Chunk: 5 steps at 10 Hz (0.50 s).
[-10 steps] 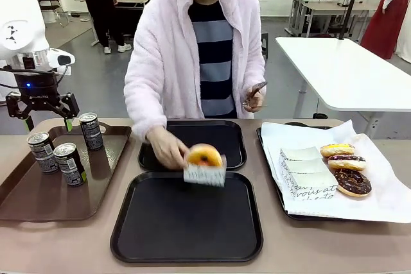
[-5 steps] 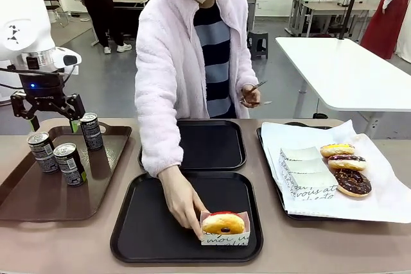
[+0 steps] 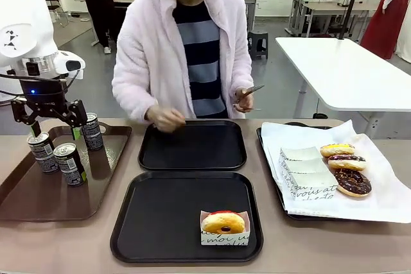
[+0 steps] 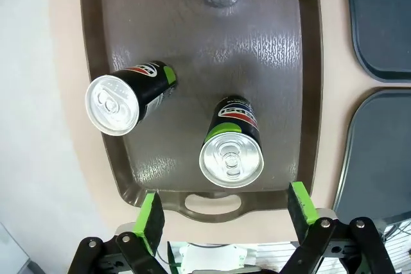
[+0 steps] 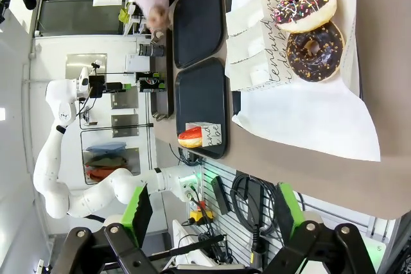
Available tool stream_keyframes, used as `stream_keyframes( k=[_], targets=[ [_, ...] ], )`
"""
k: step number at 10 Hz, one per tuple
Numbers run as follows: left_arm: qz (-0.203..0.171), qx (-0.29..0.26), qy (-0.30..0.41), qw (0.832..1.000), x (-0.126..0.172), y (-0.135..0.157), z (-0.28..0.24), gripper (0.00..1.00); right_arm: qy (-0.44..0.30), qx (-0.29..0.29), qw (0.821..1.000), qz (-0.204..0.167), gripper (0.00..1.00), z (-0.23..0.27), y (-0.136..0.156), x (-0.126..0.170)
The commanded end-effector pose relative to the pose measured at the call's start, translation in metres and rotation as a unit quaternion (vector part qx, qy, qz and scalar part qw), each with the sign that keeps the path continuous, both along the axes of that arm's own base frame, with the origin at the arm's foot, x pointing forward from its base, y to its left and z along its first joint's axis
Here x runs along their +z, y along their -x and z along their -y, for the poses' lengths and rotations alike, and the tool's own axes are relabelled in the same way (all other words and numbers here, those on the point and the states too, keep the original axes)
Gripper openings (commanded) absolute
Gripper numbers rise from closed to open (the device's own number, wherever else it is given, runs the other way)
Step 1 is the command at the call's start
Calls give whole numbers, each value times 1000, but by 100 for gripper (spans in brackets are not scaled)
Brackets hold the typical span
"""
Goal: Set up donuts and drinks on trays.
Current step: Pick up one Pepsi coke and place it on the Flat Tray.
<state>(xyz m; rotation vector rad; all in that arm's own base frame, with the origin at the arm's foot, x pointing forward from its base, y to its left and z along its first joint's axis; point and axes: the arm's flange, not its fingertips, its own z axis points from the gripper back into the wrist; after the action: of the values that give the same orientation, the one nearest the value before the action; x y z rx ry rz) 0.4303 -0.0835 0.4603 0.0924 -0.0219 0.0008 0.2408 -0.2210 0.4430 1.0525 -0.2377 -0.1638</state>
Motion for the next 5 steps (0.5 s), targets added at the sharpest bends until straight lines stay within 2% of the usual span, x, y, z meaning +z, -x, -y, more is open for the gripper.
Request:
stream_keyframes(
  k=[1,5],
  targets=[
    [13,-22,22,999,-11,7,-3,100,-9,1,1000,12,100,1,-1,-1],
    [11,-22,40,999,-25,2,-9,100,-9,1,1000,12,100,1,-1,-1]
  ],
)
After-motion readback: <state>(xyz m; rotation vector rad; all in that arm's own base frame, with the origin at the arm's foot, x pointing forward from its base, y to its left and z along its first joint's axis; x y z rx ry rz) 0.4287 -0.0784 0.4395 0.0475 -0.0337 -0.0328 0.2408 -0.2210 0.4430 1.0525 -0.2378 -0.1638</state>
